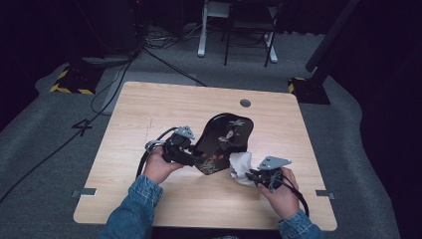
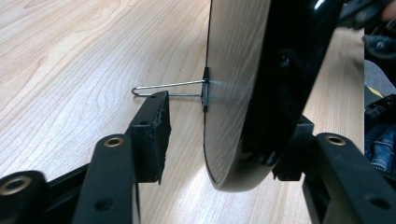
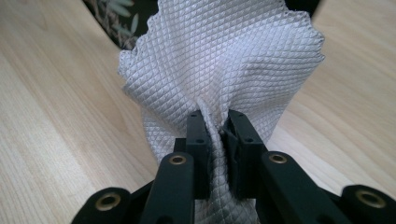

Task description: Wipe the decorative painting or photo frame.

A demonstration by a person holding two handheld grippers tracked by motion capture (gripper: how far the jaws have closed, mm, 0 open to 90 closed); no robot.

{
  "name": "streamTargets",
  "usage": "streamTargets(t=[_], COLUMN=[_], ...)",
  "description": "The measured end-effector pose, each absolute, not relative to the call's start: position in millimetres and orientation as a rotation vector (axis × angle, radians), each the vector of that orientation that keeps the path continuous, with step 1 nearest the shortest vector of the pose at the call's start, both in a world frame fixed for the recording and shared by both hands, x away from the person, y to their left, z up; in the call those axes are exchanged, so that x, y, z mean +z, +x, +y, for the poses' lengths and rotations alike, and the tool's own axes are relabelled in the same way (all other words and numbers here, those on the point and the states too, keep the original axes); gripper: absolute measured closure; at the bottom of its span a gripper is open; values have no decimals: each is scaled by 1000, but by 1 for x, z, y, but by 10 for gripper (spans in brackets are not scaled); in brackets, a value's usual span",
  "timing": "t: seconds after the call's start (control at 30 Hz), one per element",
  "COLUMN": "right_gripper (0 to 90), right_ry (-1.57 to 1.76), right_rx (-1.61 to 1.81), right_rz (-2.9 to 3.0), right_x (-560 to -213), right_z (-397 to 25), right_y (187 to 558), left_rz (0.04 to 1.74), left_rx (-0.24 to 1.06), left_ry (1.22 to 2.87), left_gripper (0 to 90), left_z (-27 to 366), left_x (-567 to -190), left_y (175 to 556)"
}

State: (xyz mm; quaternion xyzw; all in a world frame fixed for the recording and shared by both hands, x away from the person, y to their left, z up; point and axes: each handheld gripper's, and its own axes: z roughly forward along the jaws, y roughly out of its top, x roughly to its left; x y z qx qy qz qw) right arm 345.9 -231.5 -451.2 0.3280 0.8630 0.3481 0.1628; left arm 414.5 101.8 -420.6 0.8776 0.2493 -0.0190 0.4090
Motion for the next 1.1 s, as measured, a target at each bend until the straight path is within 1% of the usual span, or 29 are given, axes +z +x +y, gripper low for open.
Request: streamTargets(t=[0.03, 0.17, 0.4, 0.57, 1.0, 1.07, 1.1], right_gripper=[805, 805, 803, 801, 792, 789, 788], right_ry=[936, 995, 1053, 1142, 1255, 1271, 1281], right_rx=[993, 1033, 1036, 989, 886, 873, 865], right_rz=[2462, 2391, 2328, 2279, 2230, 2225, 2225], right_x=[-451, -440, -434, -442, -462, -465, -467], right_z=[-232, -255, -276, -299, -323, -326, -327], right_y=[346, 345, 350, 364, 386, 388, 390], left_rz=[630, 635, 652, 687, 738, 747, 755], left_rx=[-49, -46, -29, -25, -5, -2, -1], left_ry=[2209, 2203, 2193, 2184, 2172, 2175, 2180], left_gripper=[461, 448, 446, 446, 455, 471, 493], left_z=[102, 105, 114, 123, 131, 131, 131], left_x=[-420, -420, -419, -421, -424, -425, -426], left_y=[414, 412, 408, 403, 393, 392, 391])
